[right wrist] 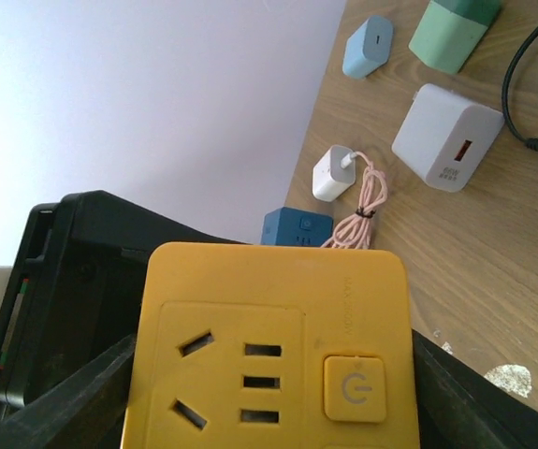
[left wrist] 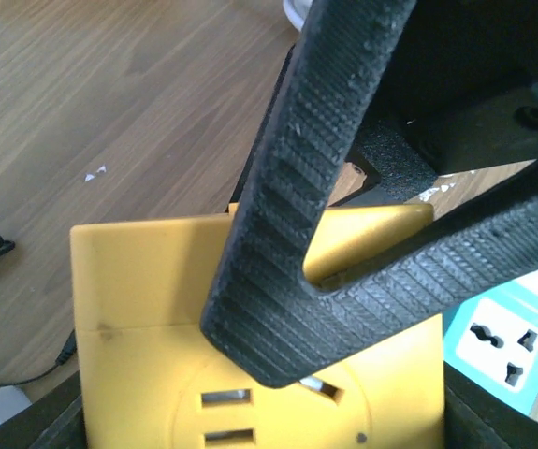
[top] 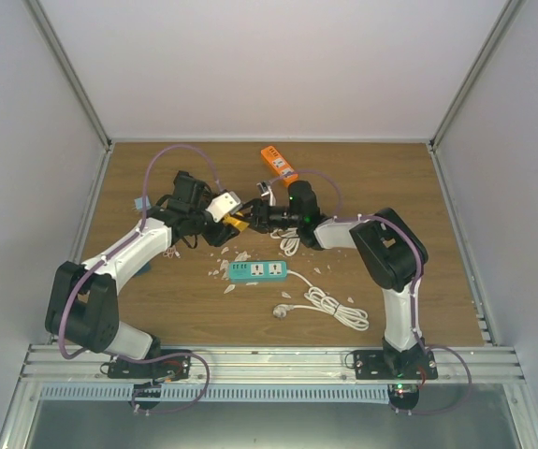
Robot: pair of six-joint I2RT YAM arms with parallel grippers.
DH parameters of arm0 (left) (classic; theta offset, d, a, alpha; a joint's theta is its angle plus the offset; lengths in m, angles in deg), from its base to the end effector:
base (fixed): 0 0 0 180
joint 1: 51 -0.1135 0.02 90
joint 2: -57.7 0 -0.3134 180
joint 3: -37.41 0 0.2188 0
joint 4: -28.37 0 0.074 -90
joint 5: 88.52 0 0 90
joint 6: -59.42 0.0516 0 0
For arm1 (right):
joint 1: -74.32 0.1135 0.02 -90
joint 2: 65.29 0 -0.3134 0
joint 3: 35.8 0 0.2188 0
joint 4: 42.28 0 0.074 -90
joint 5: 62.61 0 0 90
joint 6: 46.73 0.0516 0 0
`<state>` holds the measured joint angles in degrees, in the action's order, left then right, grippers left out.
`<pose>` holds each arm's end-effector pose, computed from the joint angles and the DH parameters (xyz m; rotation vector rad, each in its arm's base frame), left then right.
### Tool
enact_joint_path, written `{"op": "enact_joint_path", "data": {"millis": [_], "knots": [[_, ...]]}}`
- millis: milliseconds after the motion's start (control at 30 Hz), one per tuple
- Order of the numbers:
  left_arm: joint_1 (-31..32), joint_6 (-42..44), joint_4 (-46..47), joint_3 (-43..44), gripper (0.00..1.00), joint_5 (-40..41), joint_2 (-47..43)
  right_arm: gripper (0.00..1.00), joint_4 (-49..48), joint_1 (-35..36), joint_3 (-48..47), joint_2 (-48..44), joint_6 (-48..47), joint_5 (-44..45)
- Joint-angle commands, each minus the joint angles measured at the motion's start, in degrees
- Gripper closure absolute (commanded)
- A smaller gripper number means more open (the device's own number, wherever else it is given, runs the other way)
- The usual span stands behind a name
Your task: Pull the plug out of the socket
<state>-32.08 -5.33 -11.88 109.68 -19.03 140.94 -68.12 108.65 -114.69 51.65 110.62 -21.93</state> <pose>0.2538 -0.1061 0.2877 1.0532 2.1857 -0.3903 0.3409 0.2802 0.2353 -0.1476 2.2137 1.9046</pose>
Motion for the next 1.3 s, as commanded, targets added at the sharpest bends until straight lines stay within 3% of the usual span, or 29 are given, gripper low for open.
{"op": "enact_joint_path", "data": {"millis": [0, 233, 367, 533, 733, 1033, 1267], "knots": [[-2.18, 1.11, 2.16, 1.01, 0.56, 0.36, -0.63, 0.25, -0.66, -1.72, 1.49, -3.34, -5.75, -3.81], [-7.31, 4.10, -1.61, -2.56, 0.61, -1.37, -2.23, 0.07, 10.79, -3.82, 1.01, -7.25, -25.00, -5.43], [-10.38, 7.03, -5.17, -5.10, 0.61, -1.33, -3.03, 0.07, 19.86, -3.83, 0.20, -9.20, -39.04, -7.07], [-14.36, 10.05, -9.66, -7.53, 0.61, -0.20, -3.86, 0.07, 38.50, -3.42, -3.99, -10.23, -60.97, -5.67], [-15.38, 11.29, -11.16, -9.50, 0.59, 3.67, -2.75, 0.08, 49.73, -1.53, -4.13, -12.05, -76.86, -1.74], [-15.40, 10.98, -15.28, -8.28, 0.55, 8.54, 1.39, 0.07, 64.06, -0.75, -6.32, -14.63, -94.08, 2.12], [-15.40, 10.84, -15.51, -8.69, 0.41, 8.71, 3.10, 0.07, 68.66, -0.62, -6.96, -14.39, -96.53, -0.64]]}}
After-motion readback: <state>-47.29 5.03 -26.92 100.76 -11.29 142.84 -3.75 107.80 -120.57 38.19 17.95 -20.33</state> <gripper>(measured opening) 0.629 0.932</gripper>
